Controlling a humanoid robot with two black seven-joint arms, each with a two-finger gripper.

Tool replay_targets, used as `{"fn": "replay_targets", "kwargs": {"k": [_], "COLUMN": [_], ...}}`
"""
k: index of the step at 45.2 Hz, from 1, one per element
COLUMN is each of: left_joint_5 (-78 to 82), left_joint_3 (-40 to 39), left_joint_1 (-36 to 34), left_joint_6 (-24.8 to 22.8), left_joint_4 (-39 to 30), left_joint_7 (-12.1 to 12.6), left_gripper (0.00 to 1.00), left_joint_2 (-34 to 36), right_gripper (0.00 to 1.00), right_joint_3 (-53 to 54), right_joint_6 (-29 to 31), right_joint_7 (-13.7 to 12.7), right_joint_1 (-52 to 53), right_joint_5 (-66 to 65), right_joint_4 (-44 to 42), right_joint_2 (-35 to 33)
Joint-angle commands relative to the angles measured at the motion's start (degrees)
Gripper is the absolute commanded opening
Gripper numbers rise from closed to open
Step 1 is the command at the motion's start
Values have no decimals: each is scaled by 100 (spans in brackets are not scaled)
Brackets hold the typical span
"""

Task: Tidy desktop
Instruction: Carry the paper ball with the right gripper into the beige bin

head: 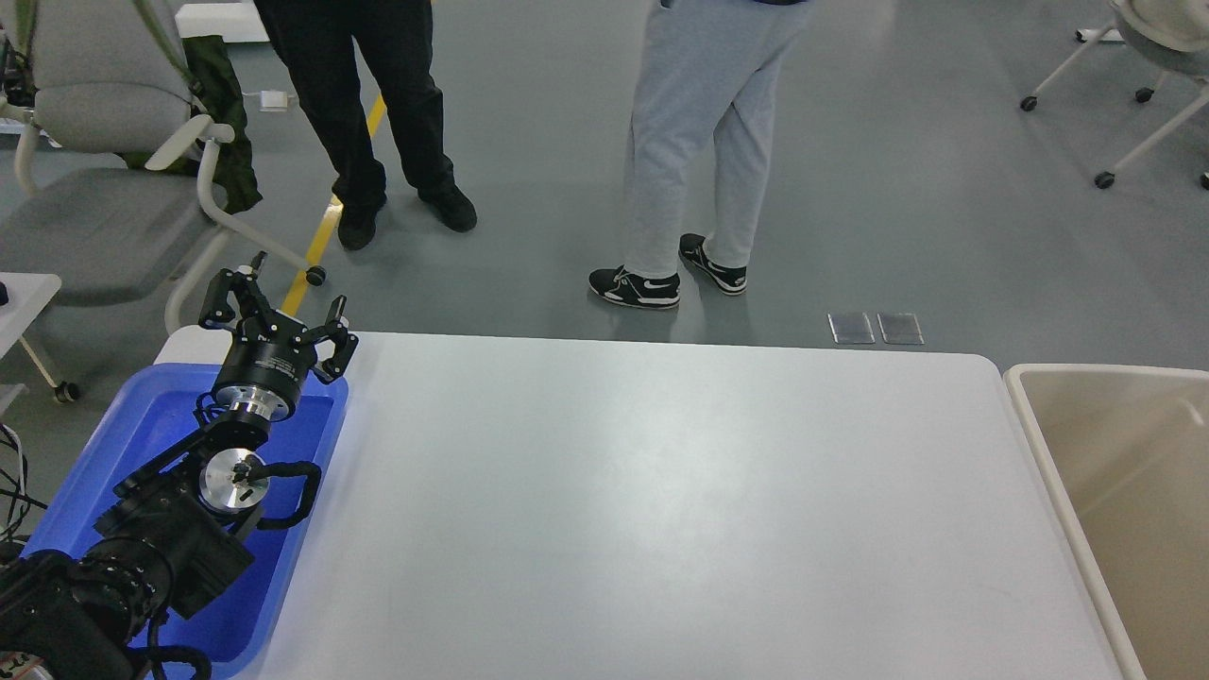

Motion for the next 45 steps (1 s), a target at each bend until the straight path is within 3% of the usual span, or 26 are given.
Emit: {"fn": "replay_targets", "kwargs": {"k": [1, 15, 41, 45], "left_joint_5": [1, 1, 1, 1], "left_joint_3": [7, -2, 7, 7], "left_joint_1": [2, 2, 2, 2], "left_joint_6": [-1, -1, -1, -1], "left_joint_4": [-1, -1, -1, -1], "left_joint_7": [0, 0, 0, 0], "left_gripper": [100, 100, 100, 100], "left_joint_2": [-1, -1, -1, -1], "right_gripper": [0, 0, 0, 16], "right_joint_3": [68, 130, 350, 420], "right_joint_6": [-1051, -1192, -1113, -1113], "right_joint_7": [-427, -761, -814, -814], "right_joint_1": [-408, -733, -1216, -1225], "right_joint_5": [1816, 2784, 2793, 2793], "right_joint_4": [-1037, -1872, -2145, -2145], "right_joint_2": [1145, 1902, 2245, 2271]}}
